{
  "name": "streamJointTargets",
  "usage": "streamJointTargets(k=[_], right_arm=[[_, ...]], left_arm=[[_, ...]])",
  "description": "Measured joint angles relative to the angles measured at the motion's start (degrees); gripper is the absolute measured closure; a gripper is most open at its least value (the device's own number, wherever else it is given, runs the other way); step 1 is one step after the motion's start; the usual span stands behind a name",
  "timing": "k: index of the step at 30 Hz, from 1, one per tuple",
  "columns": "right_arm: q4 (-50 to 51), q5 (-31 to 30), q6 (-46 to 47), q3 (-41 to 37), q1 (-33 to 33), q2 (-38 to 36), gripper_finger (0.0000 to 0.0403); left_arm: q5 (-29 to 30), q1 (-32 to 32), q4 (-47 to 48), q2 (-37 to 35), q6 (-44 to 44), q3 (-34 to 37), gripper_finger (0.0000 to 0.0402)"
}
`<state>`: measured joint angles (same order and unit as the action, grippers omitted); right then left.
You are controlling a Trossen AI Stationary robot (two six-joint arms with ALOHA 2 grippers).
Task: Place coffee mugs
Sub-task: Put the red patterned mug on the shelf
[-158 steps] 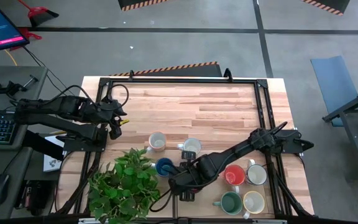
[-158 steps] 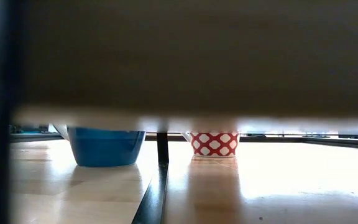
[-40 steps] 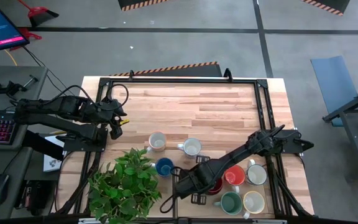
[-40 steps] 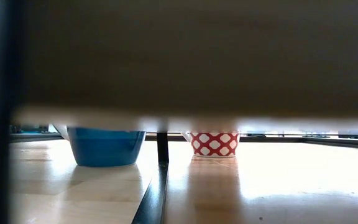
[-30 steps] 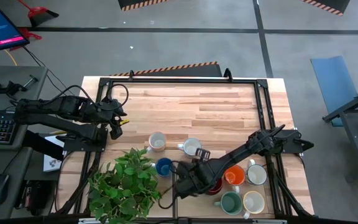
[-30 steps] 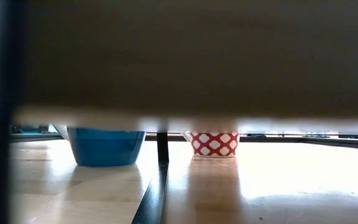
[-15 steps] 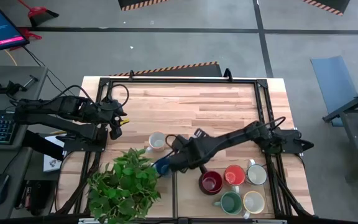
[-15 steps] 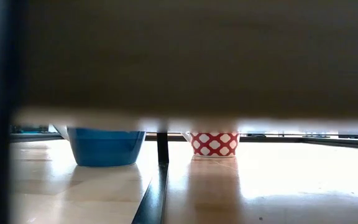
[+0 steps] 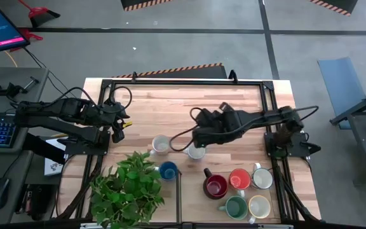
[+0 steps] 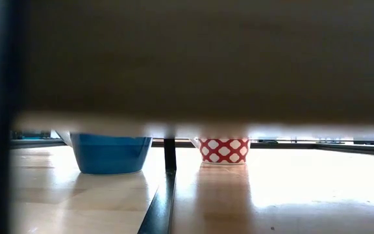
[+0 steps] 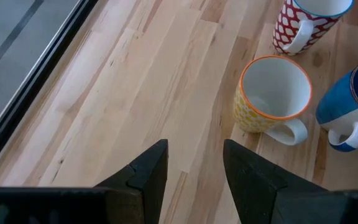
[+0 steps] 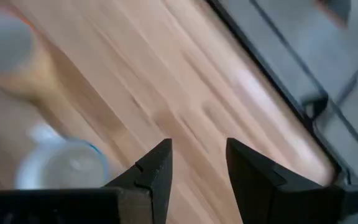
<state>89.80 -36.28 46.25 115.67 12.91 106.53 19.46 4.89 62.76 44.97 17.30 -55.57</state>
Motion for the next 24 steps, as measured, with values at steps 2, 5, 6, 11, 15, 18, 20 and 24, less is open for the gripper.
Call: streamJointTargets(k=[2,5,6,11,15,18,20,24], right_arm=[[-1.7,2.4,3.7,-8.6,-0.2,-3.1,0.0275],[-9.4,6.7,7.7,-18.8,0.0,-7.4,0.0275],[-13.7,7.2,7.4,-21.7,0.3,-8.7,0.0275],[-33.0,10.7,2.9,-36.0,0.7,-14.0,0.0275],[-44.5,18.1,2.7,-43.1,-0.7,-15.5,0.0275],[-47.8,18.8,0.5,-44.2,-1.8,-15.5,0.0275],[-47.9,18.3,-0.7,-44.2,-2.7,-15.5,0.0275],[-47.7,17.8,-3.8,-44.2,-4.3,-15.4,0.0275]], left_arm=[[0.0,0.0,0.0,0.0,-0.1,0.0,0.0257],[0.0,0.0,0.0,0.0,-0.4,0.0,0.0257],[0.0,0.0,0.0,0.0,-0.4,0.0,0.0257],[0.1,0.0,0.0,0.0,0.5,0.0,0.0257],[0.3,0.0,0.0,0.0,1.3,0.0,0.0257],[0.3,0.0,0.0,0.0,2.9,0.0,0.0257],[0.5,0.0,0.0,0.0,3.6,0.0,0.0257],[0.6,0.0,-0.1,0.0,4.6,0.0,0.0257]])
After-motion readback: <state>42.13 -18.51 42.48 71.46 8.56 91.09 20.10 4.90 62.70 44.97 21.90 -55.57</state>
